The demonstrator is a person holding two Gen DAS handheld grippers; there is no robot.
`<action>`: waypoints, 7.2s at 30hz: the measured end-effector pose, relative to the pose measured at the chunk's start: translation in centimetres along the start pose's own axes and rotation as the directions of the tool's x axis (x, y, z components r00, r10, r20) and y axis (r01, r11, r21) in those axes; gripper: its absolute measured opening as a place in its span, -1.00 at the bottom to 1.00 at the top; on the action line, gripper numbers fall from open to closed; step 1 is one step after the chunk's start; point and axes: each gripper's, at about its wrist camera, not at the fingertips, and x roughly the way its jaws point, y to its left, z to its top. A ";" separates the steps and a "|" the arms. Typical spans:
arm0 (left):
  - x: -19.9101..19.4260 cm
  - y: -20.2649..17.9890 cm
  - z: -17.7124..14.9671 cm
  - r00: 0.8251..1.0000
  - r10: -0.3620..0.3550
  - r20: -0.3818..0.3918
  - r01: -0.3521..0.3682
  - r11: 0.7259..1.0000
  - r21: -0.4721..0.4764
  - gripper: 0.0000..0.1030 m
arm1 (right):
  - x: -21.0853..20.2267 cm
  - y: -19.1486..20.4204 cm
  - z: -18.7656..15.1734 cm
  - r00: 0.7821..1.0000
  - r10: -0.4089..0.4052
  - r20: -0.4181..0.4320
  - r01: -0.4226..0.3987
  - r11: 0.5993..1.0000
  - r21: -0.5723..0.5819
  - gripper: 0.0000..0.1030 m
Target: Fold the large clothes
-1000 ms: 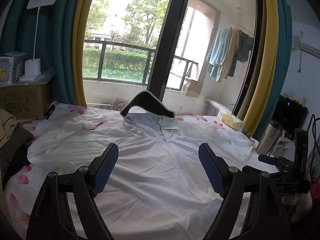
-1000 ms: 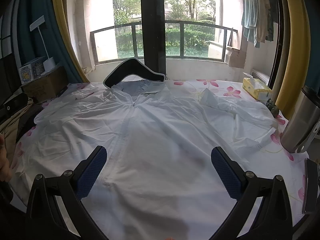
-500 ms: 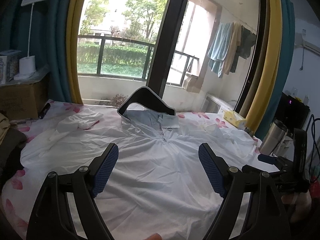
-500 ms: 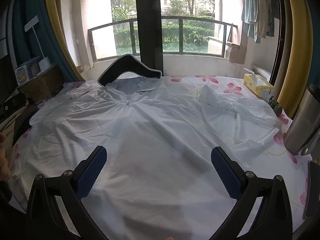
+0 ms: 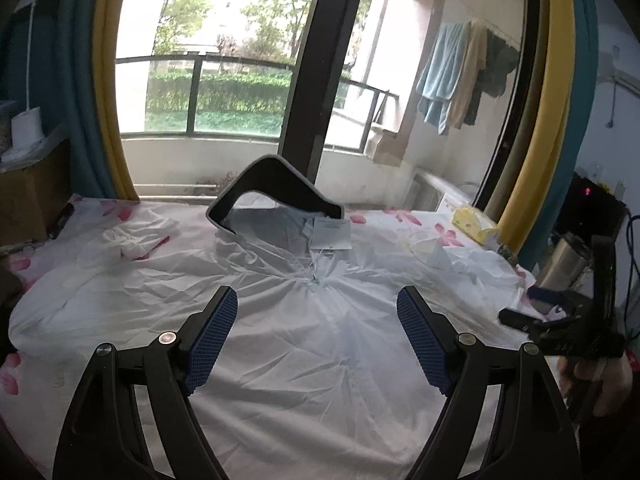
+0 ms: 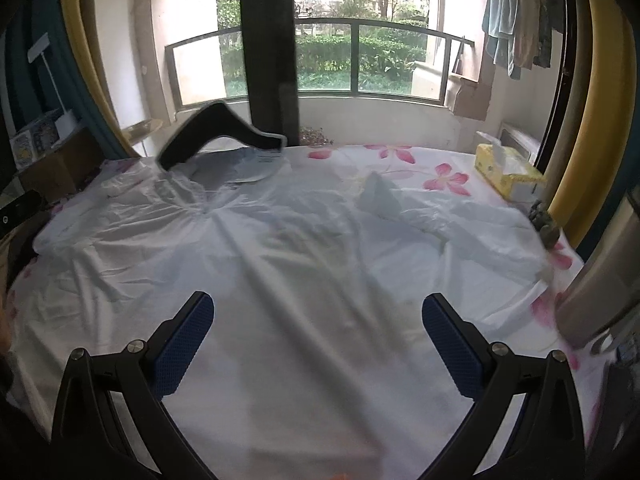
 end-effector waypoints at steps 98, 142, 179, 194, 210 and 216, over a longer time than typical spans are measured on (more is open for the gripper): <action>-4.8 22.1 0.8 0.992 0.111 -0.063 -0.117 0.989 -0.095 0.58 | 7.9 26.6 8.8 0.951 0.308 -0.015 -0.299 0.908 -0.294 -0.95; 14.6 29.2 5.4 0.945 0.064 -0.321 -0.084 0.995 -0.048 -0.94 | 8.7 17.8 6.9 0.979 0.198 -0.059 -0.200 0.979 -0.031 0.38; 0.9 10.9 15.7 0.989 0.043 0.142 -0.052 0.997 0.063 -0.94 | -0.5 5.6 1.5 0.975 0.208 0.074 -0.215 0.971 0.103 0.38; 4.0 2.2 16.6 0.983 0.019 0.180 -0.038 0.994 0.104 -0.94 | -2.1 -1.4 -1.3 0.978 0.186 0.091 -0.200 0.963 0.178 0.38; 13.3 -7.0 10.2 0.987 -0.160 -0.027 0.162 0.975 0.154 -0.93 | -2.8 -6.6 -3.5 0.989 0.126 0.077 -0.142 0.956 0.256 0.38; 17.4 -9.9 5.6 0.956 -0.229 -0.182 0.255 0.957 0.135 -0.93 | -3.4 -8.6 -4.8 0.993 0.094 0.068 -0.110 0.949 0.296 0.38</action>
